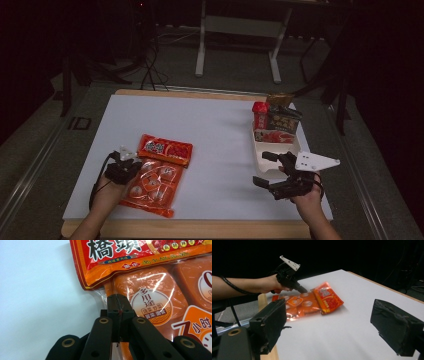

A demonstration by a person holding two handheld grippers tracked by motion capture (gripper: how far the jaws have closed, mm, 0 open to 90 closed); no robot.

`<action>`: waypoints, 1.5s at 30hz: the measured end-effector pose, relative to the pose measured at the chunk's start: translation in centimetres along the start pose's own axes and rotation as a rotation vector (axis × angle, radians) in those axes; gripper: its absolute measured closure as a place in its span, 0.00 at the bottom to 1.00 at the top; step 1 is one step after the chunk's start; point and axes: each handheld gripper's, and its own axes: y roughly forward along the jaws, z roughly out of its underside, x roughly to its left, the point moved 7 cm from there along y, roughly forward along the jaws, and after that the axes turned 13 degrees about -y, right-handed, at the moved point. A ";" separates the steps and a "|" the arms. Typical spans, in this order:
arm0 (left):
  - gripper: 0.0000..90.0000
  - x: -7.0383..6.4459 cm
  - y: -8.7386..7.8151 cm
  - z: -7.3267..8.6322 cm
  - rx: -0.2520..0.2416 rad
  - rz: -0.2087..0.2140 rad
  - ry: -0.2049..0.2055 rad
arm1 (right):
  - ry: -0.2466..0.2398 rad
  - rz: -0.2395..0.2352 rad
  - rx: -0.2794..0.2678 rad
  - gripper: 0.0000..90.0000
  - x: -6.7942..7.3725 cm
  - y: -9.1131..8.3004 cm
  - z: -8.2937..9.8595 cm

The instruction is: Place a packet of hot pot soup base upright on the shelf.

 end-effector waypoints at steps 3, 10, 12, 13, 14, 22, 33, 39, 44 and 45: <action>1.00 -0.9 0.2 -0.1 0.002 0.006 0.037 | 0.000 -0.003 0.004 0.15 0.0 0.0 0.1; 1.00 -0.1 -1.0 0.1 -0.019 0.010 0.037 | 0.006 -0.005 0.002 0.15 0.1 -0.1 0.1; 1.00 0.4 -1.9 0.3 -0.033 0.009 0.033 | 0.003 -0.003 0.001 0.15 0.1 -0.1 0.0; 1.00 0.6 -2.3 0.5 -0.033 0.016 0.025 | 0.004 -0.004 0.000 0.15 0.1 -0.1 0.0; 1.00 0.8 -2.8 0.8 -0.033 0.013 0.025 | 0.003 -0.003 0.001 0.15 0.1 -0.2 0.0; 1.00 -0.6 -4.3 4.1 0.043 0.084 0.070 | -0.002 -0.005 -0.002 0.15 0.2 -0.1 -0.3; 1.00 -0.9 -4.2 4.9 0.049 0.078 0.017 | 0.000 -0.003 -0.005 0.15 0.2 -0.2 -0.3; 1.00 -3.3 -4.0 5.0 0.057 0.128 0.034 | -0.005 -0.006 0.003 0.15 0.3 0.0 -0.2; 1.00 -5.7 -3.6 4.8 0.072 0.182 0.045 | -0.004 -0.006 0.003 0.15 0.3 0.0 -0.2; 1.00 -6.2 -3.6 4.8 0.075 0.191 0.053 | -0.005 -0.004 0.004 0.15 0.3 -0.1 -0.2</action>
